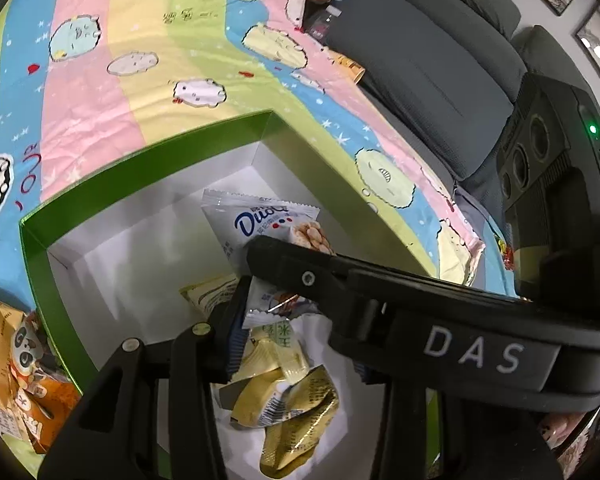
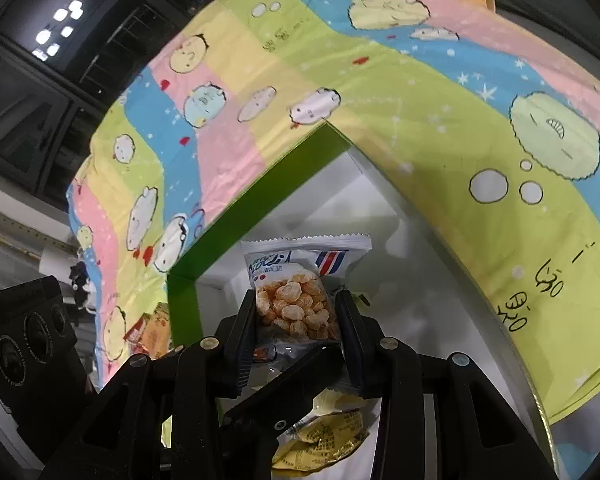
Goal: Organize snacks
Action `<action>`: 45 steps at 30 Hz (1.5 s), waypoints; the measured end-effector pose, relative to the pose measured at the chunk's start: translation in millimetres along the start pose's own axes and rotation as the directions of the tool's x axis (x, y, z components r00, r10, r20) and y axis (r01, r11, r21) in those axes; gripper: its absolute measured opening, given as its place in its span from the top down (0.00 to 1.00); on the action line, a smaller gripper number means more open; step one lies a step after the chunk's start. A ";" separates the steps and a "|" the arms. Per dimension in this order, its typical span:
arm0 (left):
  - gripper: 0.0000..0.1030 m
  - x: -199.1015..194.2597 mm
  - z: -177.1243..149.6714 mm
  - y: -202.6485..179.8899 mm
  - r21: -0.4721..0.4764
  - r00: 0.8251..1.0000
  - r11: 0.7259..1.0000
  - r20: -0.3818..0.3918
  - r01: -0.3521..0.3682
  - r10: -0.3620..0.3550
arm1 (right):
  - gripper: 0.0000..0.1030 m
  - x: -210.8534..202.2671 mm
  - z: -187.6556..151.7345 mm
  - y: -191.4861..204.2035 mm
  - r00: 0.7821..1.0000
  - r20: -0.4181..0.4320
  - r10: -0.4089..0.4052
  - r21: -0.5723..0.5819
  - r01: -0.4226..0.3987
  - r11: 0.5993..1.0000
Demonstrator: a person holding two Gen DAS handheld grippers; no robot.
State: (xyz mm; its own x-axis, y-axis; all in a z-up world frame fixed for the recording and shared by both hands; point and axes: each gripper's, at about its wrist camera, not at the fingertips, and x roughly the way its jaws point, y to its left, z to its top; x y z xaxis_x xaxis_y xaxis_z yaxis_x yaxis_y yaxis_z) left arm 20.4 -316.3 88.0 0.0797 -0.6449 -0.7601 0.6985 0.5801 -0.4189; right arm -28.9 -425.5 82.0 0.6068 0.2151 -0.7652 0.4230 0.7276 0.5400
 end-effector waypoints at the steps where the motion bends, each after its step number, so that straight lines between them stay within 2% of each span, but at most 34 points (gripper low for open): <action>1: 0.60 1.2 -0.5 1.8 -0.005 1.000 1.000 -0.002 0.001 -0.001 | 0.61 2.0 0.4 -0.5 1.000 -0.004 -0.004 0.002 0.004 1.000; 3: 0.60 2.5 -1.1 4.7 -0.016 1.000 1.000 -0.003 0.006 -0.006 | 0.61 4.9 1.3 -0.2 1.000 -0.009 -0.012 -0.004 0.012 1.000; 7: 0.46 -6.1 -7.1 7.3 -0.031 1.000 1.000 0.016 0.000 0.000 | 0.60 1.1 -2.0 3.8 0.998 -0.013 -0.053 0.008 0.053 0.999; 9: 0.37 -16.6 -9.9 7.0 -0.031 0.999 0.999 0.046 -0.019 0.020 | 0.57 -4.8 -4.4 8.8 0.998 0.009 -0.062 -0.006 0.062 0.998; 11: 0.29 -32.3 -14.0 8.4 -0.038 0.996 0.999 0.081 -0.031 0.034 | 0.46 -14.4 -8.6 15.6 0.997 0.041 -0.071 -0.020 0.072 0.997; 15: 0.25 -68.1 -25.5 12.6 -0.060 0.989 0.998 0.141 -0.033 0.041 | 0.39 -31.3 -20.2 29.7 0.994 0.088 -0.060 -0.035 0.063 0.997; 20: 0.14 -110.6 -42.8 21.5 -0.096 0.971 0.992 0.218 -0.079 0.098 | 0.29 -45.9 -34.6 55.9 0.992 0.124 -0.020 -0.085 0.030 0.996; 24: 0.13 -142.5 -58.3 36.0 -0.143 0.952 0.983 0.265 -0.116 0.151 | 0.25 -52.7 -52.1 88.8 0.989 0.146 0.004 -0.153 0.018 0.988; 28: 0.12 -169.5 -76.0 54.2 -0.212 0.923 0.960 0.298 -0.185 0.244 | 0.22 -54.5 -65.9 116.7 0.988 0.150 0.039 -0.214 -0.006 0.977; 30: 0.10 -181.1 -86.3 64.3 -0.244 0.911 0.948 0.307 -0.205 0.277 | 0.21 -53.6 -72.2 129.4 0.987 0.156 0.048 -0.241 -0.010 0.970; 32: 0.03 -192.0 -98.5 74.1 -0.277 0.896 0.934 0.316 -0.227 0.312 | 0.21 -51.5 -77.7 137.3 0.987 0.150 0.058 -0.260 -0.017 0.965; 34: 0.03 -200.7 -109.1 84.2 -0.314 0.880 0.915 0.318 -0.253 0.352 | 0.21 -46.0 -83.6 148.8 0.989 0.127 0.072 -0.284 -0.033 0.958; 38: 0.03 -216.7 -126.6 108.0 -0.395 0.869 0.882 0.305 -0.257 0.390 | 0.21 -35.8 -92.5 172.1 0.993 0.090 0.070 -0.337 -0.036 0.941; 39: 0.03 -221.3 -130.2 113.6 -0.415 0.866 0.873 0.302 -0.257 0.399 | 0.21 -33.0 -93.5 179.8 0.995 0.081 0.063 -0.351 -0.031 0.936; 42: 0.03 -240.1 -144.1 129.6 -0.476 0.840 0.839 0.315 -0.262 0.441 | 0.21 -28.3 -96.6 202.2 0.996 0.049 0.072 -0.400 -0.047 0.915; 45: 0.03 -251.6 -155.3 144.3 -0.529 0.821 0.799 0.294 -0.286 0.489 | 0.21 -20.3 -101.3 227.3 0.996 0.020 0.087 -0.459 -0.068 0.886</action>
State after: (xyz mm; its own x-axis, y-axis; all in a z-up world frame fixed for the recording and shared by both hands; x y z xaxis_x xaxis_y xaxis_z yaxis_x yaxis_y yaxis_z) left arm -9.3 7.0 141.7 0.6159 -0.3923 -0.6832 0.1592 0.9113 -0.3798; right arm -13.2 -198.5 184.8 0.6547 0.2645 -0.7081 0.0246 0.9289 0.3696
